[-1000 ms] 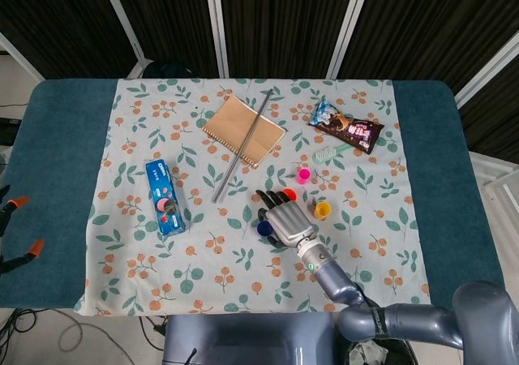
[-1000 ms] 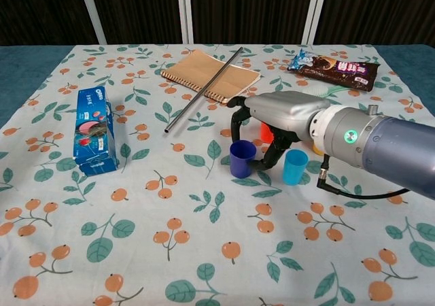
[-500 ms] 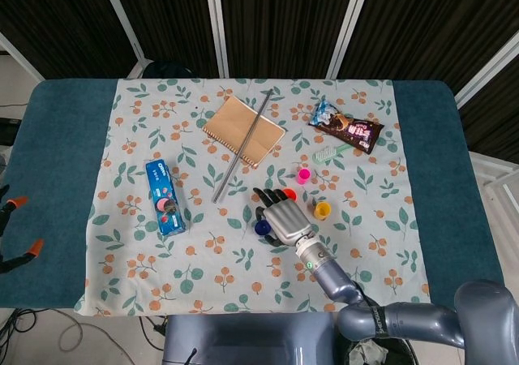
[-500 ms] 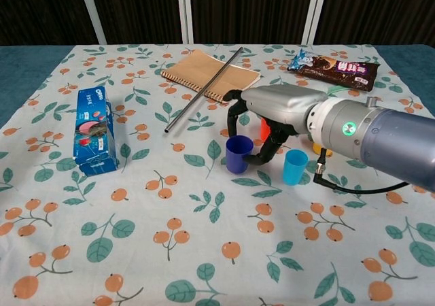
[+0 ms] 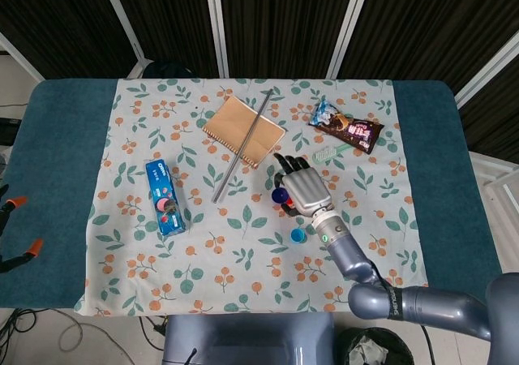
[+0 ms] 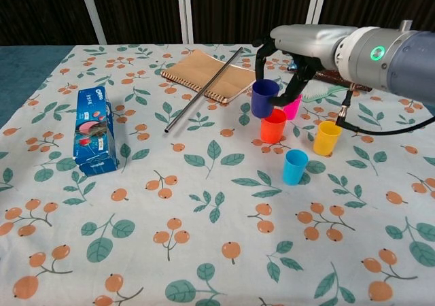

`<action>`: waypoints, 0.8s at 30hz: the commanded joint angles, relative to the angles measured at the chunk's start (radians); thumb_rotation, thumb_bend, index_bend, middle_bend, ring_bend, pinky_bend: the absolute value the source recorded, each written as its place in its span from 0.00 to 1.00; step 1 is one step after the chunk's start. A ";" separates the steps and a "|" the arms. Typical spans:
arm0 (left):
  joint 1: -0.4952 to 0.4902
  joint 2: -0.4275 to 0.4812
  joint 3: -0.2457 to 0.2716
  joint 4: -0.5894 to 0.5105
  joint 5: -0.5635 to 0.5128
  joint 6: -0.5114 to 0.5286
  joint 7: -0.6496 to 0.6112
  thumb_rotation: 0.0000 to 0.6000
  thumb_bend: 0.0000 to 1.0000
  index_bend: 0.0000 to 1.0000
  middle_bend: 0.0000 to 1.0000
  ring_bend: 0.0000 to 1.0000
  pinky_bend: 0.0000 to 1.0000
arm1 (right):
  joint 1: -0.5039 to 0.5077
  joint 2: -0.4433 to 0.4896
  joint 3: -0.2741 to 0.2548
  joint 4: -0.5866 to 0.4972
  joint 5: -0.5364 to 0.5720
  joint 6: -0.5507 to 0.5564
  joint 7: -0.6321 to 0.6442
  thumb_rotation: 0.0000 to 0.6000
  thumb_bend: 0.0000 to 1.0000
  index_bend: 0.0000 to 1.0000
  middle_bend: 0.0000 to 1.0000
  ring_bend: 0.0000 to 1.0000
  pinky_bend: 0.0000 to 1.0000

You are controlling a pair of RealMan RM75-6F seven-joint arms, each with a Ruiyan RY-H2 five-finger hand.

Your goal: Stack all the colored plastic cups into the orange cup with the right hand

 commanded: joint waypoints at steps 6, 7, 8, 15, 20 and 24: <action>0.000 -0.002 0.001 0.001 0.003 0.002 0.005 1.00 0.22 0.21 0.01 0.00 0.00 | 0.022 0.045 -0.008 0.000 0.076 -0.013 -0.028 1.00 0.40 0.48 0.00 0.10 0.13; 0.000 -0.002 0.001 0.001 0.002 0.002 0.006 1.00 0.22 0.21 0.01 0.00 0.00 | 0.023 0.042 -0.010 0.004 0.082 -0.015 -0.022 1.00 0.40 0.48 0.00 0.10 0.13; 0.000 -0.002 0.000 0.001 0.002 0.003 0.005 1.00 0.22 0.21 0.01 0.00 0.00 | 0.023 0.040 -0.011 0.008 0.085 -0.017 -0.017 1.00 0.40 0.48 0.00 0.10 0.13; -0.001 -0.002 0.000 0.001 0.001 0.001 0.005 1.00 0.22 0.21 0.01 0.00 0.00 | 0.031 0.019 -0.027 0.037 0.083 -0.023 0.001 1.00 0.40 0.48 0.00 0.10 0.13; -0.001 -0.002 -0.002 0.002 0.000 0.002 0.002 1.00 0.22 0.21 0.01 0.00 0.00 | 0.041 -0.002 -0.034 0.066 0.081 -0.025 0.011 1.00 0.40 0.48 0.00 0.10 0.13; -0.001 -0.001 -0.004 0.003 -0.003 0.002 -0.003 1.00 0.22 0.21 0.01 0.00 0.00 | 0.043 -0.013 -0.043 0.084 0.085 -0.030 0.020 1.00 0.40 0.48 0.00 0.10 0.13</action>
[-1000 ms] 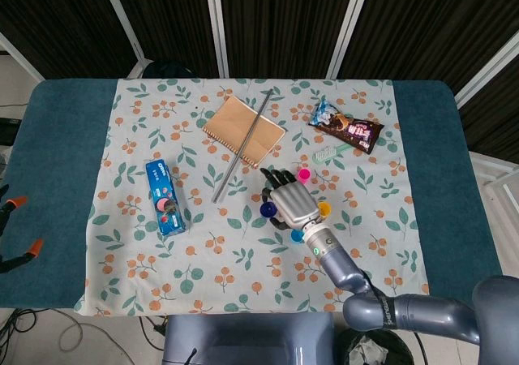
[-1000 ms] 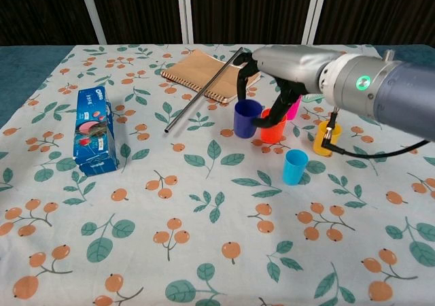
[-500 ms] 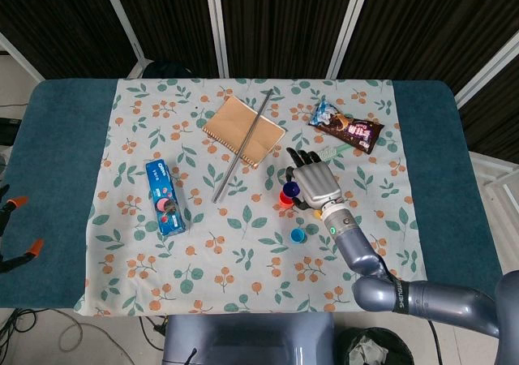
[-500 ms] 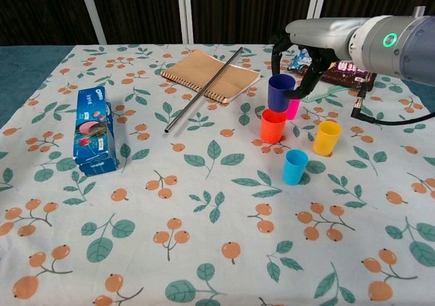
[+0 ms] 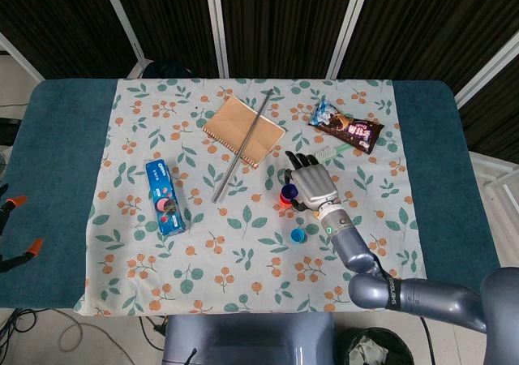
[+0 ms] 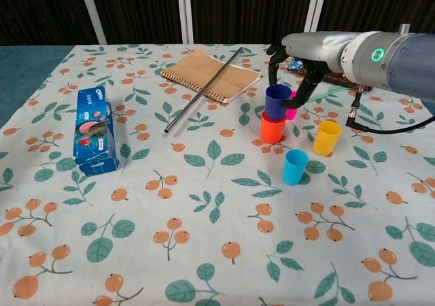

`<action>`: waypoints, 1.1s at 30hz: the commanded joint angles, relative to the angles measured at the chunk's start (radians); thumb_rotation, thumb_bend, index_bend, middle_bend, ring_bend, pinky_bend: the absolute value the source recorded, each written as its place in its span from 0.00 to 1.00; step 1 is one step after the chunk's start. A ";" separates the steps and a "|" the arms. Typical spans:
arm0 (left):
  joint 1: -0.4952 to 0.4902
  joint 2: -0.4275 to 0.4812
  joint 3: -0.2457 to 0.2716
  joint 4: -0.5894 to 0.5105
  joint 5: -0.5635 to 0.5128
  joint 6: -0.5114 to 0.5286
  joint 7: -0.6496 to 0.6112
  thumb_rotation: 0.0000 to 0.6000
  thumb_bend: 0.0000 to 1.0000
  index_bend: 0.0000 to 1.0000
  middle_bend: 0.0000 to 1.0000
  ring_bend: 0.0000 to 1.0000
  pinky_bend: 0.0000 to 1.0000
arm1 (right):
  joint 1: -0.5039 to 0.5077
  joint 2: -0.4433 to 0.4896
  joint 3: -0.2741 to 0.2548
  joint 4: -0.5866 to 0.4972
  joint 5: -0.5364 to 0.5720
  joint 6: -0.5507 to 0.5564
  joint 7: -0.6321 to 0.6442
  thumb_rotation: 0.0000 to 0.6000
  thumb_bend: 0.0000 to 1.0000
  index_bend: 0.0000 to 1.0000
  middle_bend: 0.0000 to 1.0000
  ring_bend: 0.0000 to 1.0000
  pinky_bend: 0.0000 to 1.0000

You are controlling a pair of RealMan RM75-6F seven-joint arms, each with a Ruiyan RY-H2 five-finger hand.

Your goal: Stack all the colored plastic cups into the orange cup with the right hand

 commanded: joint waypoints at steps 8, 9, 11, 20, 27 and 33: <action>-0.001 0.000 -0.001 0.002 -0.001 -0.002 -0.001 1.00 0.22 0.21 0.01 0.00 0.00 | 0.003 -0.007 -0.026 0.013 0.002 -0.010 0.008 1.00 0.40 0.21 0.00 0.09 0.13; -0.001 0.000 -0.001 0.002 -0.001 -0.002 0.000 1.00 0.22 0.21 0.01 0.00 0.00 | 0.006 -0.004 -0.032 0.010 0.012 -0.015 0.000 1.00 0.39 0.14 0.00 0.08 0.13; -0.001 0.000 0.000 0.001 0.000 -0.001 0.001 1.00 0.22 0.21 0.01 0.00 0.00 | 0.013 0.003 -0.040 0.000 0.038 -0.024 -0.018 1.00 0.36 0.02 0.00 0.07 0.13; -0.001 -0.001 0.000 0.003 0.000 -0.002 0.003 1.00 0.22 0.21 0.01 0.00 0.00 | 0.013 0.052 -0.047 -0.075 0.065 0.035 -0.052 1.00 0.35 0.05 0.00 0.07 0.13; 0.000 -0.001 0.001 -0.001 -0.001 -0.002 0.002 1.00 0.24 0.21 0.01 0.00 0.00 | -0.030 0.115 -0.093 -0.146 0.011 0.063 -0.038 1.00 0.35 0.20 0.00 0.07 0.13; 0.000 0.000 0.002 -0.003 -0.002 -0.004 0.005 1.00 0.24 0.21 0.01 0.00 0.00 | -0.082 0.136 -0.139 -0.160 -0.070 0.080 0.010 1.00 0.35 0.25 0.00 0.07 0.13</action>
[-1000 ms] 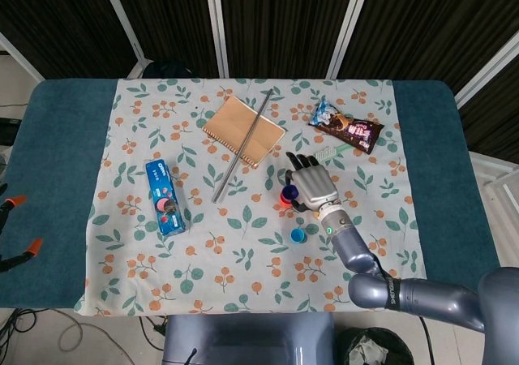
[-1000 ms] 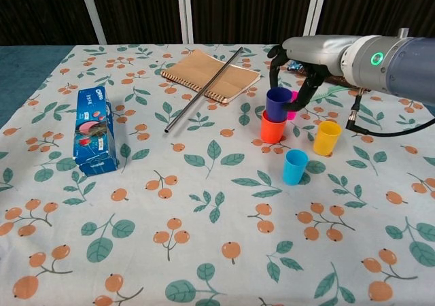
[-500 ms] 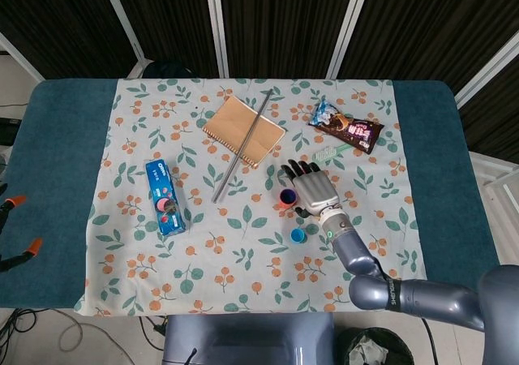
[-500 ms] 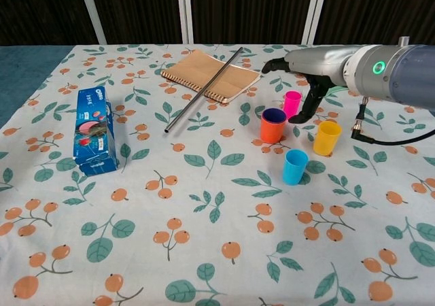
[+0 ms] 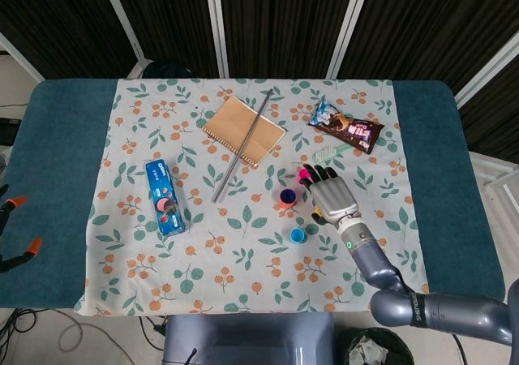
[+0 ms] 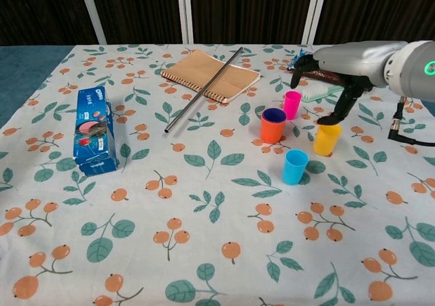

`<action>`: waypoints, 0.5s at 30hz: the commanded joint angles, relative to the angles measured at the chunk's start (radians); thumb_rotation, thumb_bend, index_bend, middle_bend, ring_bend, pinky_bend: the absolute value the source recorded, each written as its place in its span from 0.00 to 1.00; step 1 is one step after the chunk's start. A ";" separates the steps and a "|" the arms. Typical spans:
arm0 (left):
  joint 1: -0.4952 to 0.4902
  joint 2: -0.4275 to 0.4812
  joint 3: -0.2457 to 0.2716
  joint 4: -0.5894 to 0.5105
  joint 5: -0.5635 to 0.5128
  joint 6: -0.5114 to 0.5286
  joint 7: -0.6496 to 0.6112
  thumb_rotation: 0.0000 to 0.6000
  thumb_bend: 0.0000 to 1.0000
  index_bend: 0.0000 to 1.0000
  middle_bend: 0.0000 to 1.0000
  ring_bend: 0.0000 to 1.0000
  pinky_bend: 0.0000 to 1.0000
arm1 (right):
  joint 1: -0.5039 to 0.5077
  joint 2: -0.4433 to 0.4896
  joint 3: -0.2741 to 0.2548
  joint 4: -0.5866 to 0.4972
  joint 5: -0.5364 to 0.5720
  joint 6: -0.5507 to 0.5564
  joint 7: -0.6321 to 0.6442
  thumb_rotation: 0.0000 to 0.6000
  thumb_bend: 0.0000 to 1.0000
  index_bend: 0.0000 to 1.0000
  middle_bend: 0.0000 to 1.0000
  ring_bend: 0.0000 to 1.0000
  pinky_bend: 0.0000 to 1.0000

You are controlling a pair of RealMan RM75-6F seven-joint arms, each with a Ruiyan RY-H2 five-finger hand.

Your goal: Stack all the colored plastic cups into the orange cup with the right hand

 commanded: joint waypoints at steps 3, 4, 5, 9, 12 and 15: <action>0.001 -0.001 0.001 0.000 0.001 0.001 0.003 1.00 0.24 0.21 0.01 0.00 0.00 | -0.038 0.000 -0.035 0.018 -0.052 0.005 0.043 1.00 0.35 0.29 0.00 0.07 0.13; 0.001 -0.001 0.001 -0.001 0.001 0.001 0.003 1.00 0.24 0.21 0.01 0.00 0.00 | -0.042 -0.007 -0.036 0.031 -0.056 0.002 0.052 1.00 0.35 0.30 0.00 0.07 0.13; 0.001 -0.001 0.001 -0.001 0.002 0.002 0.004 1.00 0.24 0.21 0.01 0.00 0.00 | -0.045 -0.014 -0.037 0.045 -0.062 0.000 0.062 1.00 0.35 0.31 0.00 0.07 0.13; 0.002 -0.001 0.000 -0.001 0.001 0.003 0.003 1.00 0.24 0.21 0.01 0.00 0.00 | -0.058 -0.036 -0.040 0.090 -0.074 -0.017 0.098 1.00 0.35 0.35 0.00 0.07 0.14; 0.001 -0.001 -0.001 0.001 -0.002 0.001 0.002 1.00 0.24 0.21 0.01 0.00 0.00 | -0.066 -0.053 -0.045 0.132 -0.091 -0.028 0.120 1.00 0.36 0.37 0.00 0.08 0.14; 0.000 -0.001 -0.001 0.001 -0.001 0.001 0.003 1.00 0.24 0.21 0.01 0.00 0.00 | -0.074 -0.065 -0.043 0.165 -0.102 -0.037 0.143 1.00 0.36 0.37 0.00 0.08 0.14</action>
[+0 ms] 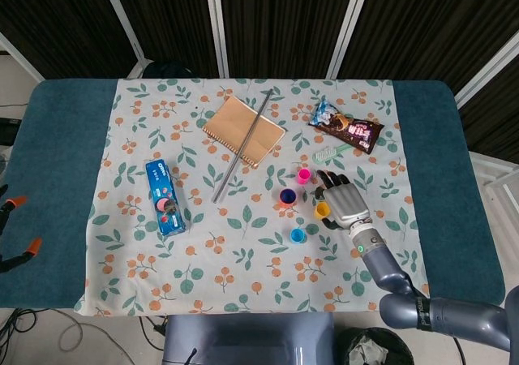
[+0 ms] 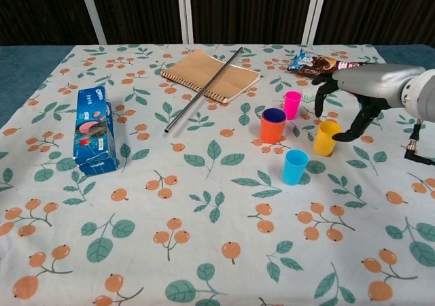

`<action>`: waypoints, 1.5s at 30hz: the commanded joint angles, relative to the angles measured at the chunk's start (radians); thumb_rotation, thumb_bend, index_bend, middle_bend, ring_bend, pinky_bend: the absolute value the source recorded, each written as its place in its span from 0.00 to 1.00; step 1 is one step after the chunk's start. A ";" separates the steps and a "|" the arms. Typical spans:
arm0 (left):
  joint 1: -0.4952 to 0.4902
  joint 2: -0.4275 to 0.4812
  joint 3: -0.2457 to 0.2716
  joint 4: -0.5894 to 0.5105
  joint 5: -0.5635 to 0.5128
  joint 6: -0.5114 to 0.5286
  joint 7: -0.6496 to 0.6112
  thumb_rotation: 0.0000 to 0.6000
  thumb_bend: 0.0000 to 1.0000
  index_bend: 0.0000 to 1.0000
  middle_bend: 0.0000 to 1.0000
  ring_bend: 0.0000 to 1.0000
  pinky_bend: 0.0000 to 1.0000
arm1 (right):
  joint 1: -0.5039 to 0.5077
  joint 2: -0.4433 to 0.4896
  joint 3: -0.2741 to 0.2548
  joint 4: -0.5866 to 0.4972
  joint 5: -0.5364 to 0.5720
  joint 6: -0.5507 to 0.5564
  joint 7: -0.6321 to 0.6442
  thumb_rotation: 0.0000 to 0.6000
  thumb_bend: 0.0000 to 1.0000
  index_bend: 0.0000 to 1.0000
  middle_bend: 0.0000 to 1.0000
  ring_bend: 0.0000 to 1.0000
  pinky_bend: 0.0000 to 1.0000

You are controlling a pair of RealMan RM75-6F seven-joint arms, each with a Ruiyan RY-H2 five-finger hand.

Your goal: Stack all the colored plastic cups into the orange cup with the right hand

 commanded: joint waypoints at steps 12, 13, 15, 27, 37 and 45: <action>0.002 -0.001 0.001 -0.001 0.002 0.003 0.003 1.00 0.24 0.21 0.01 0.00 0.00 | -0.029 -0.023 0.005 0.066 -0.053 -0.036 0.065 1.00 0.39 0.41 0.00 0.08 0.15; 0.002 -0.001 0.001 -0.001 0.002 0.003 0.003 1.00 0.24 0.21 0.01 0.00 0.00 | -0.029 -0.024 0.006 0.068 -0.054 -0.038 0.066 1.00 0.40 0.41 0.00 0.09 0.15; 0.002 -0.001 0.001 -0.001 0.002 0.003 0.003 1.00 0.24 0.21 0.01 0.00 0.00 | -0.029 -0.026 0.007 0.072 -0.055 -0.041 0.066 1.00 0.40 0.42 0.00 0.09 0.15; 0.001 -0.001 0.000 0.000 -0.002 -0.001 0.002 1.00 0.24 0.21 0.01 0.00 0.00 | -0.029 -0.041 0.024 0.090 -0.058 -0.054 0.066 1.00 0.41 0.45 0.00 0.09 0.16; 0.002 0.000 -0.001 -0.003 -0.006 -0.001 -0.003 1.00 0.24 0.21 0.01 0.00 0.00 | -0.030 -0.015 0.047 0.055 -0.063 -0.048 0.068 1.00 0.42 0.48 0.00 0.09 0.16; 0.002 -0.001 -0.001 -0.006 -0.006 -0.001 0.001 1.00 0.24 0.21 0.01 0.00 0.00 | 0.011 0.062 0.104 -0.050 -0.042 -0.043 0.018 1.00 0.42 0.48 0.00 0.09 0.16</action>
